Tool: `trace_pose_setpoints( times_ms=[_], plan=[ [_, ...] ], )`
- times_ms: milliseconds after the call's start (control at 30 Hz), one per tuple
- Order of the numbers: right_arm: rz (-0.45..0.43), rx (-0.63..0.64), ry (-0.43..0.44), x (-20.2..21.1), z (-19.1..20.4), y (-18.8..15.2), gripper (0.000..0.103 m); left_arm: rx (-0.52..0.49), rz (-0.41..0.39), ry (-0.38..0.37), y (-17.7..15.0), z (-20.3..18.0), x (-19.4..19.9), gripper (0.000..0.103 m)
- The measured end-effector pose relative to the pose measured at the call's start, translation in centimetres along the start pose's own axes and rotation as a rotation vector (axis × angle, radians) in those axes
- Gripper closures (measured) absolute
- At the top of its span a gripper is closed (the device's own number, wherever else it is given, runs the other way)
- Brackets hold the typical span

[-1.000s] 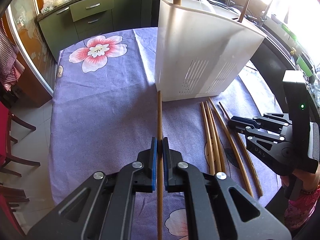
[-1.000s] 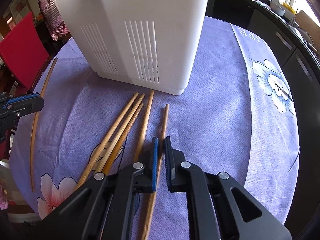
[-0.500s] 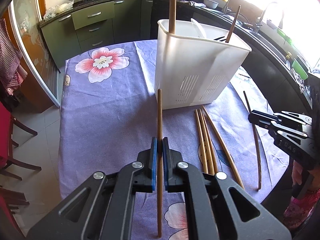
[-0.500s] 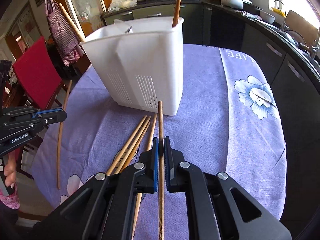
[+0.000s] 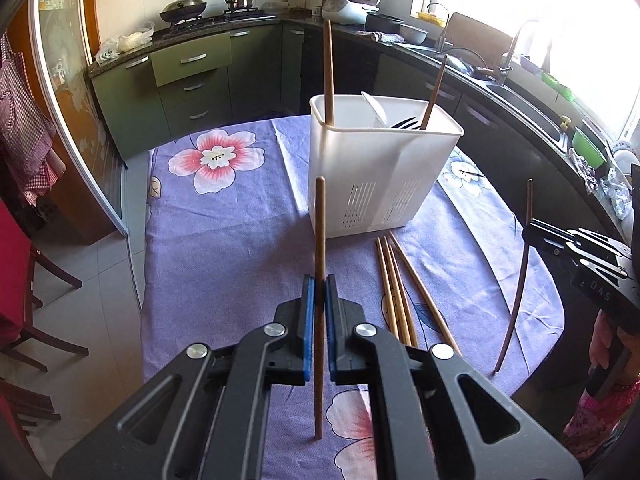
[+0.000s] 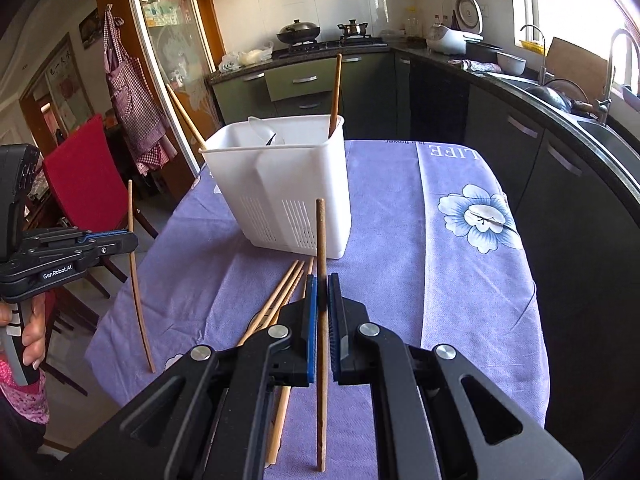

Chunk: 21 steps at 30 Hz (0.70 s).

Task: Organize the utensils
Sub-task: 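Lower both held chopsticks into the white holder and open both grippers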

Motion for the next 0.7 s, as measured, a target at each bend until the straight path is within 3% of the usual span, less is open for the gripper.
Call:
trace_pose_setpoints(
  times_ms=[700],
  plan=[
    [-0.106, 0.011, -0.009, 3.9, 0.5, 2.1, 0.097, -0.030, -0.058, -0.014, 0.7, -1.4, 2.8, 0.098]
  ],
)
Point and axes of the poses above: each gripper's, at about its wrist camera, not at the fingertips, and x roughly against the way its jaws point, z to its left, y to its top, the point moved 1 cm from there along -x, roughly the way its jaws point, and after that the axes turned 15 degrees about x, right-handed, at the moved point
